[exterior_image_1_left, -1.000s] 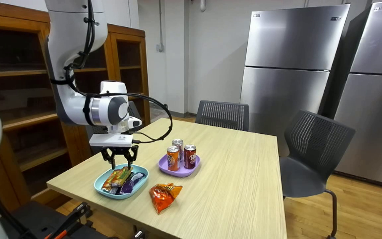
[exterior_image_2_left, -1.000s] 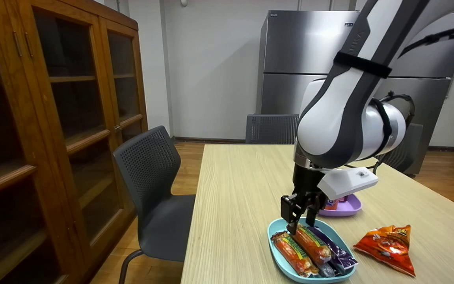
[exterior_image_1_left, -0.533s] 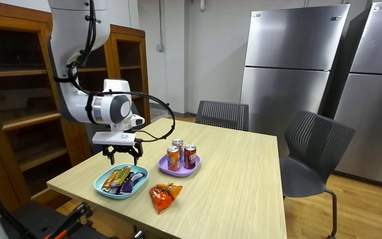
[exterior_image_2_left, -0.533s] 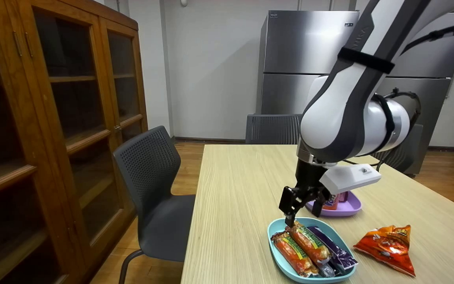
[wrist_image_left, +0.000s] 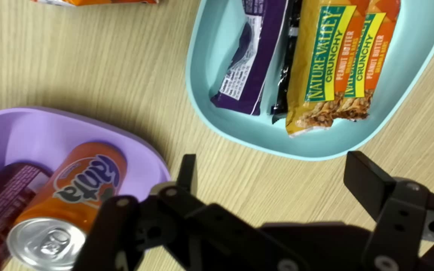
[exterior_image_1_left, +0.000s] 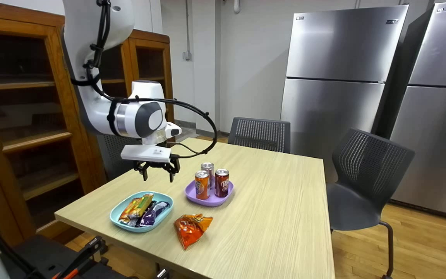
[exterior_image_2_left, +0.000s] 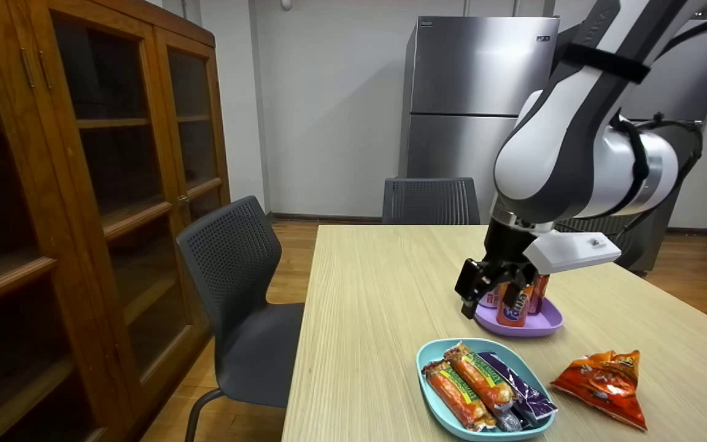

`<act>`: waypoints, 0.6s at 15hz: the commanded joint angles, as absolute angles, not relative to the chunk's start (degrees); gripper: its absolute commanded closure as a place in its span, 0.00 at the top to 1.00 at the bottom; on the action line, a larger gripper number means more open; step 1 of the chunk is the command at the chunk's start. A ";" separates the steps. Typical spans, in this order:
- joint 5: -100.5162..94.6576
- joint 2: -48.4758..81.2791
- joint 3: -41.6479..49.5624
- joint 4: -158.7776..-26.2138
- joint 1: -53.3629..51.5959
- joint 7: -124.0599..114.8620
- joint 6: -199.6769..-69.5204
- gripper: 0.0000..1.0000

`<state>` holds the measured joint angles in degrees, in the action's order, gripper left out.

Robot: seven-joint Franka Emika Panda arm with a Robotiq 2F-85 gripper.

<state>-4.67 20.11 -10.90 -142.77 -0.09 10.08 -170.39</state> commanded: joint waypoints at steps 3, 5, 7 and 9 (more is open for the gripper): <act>1.49 13.15 -16.73 -148.42 9.82 17.22 -175.20 1.00; 3.66 11.76 -19.40 -149.46 14.11 19.92 -176.65 1.00; 5.61 10.40 -23.01 -150.35 19.76 23.41 -177.59 1.00; 4.22 13.23 -20.71 -148.06 17.36 21.02 -177.09 1.00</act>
<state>4.30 13.18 -20.84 -148.10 17.58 21.15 -177.14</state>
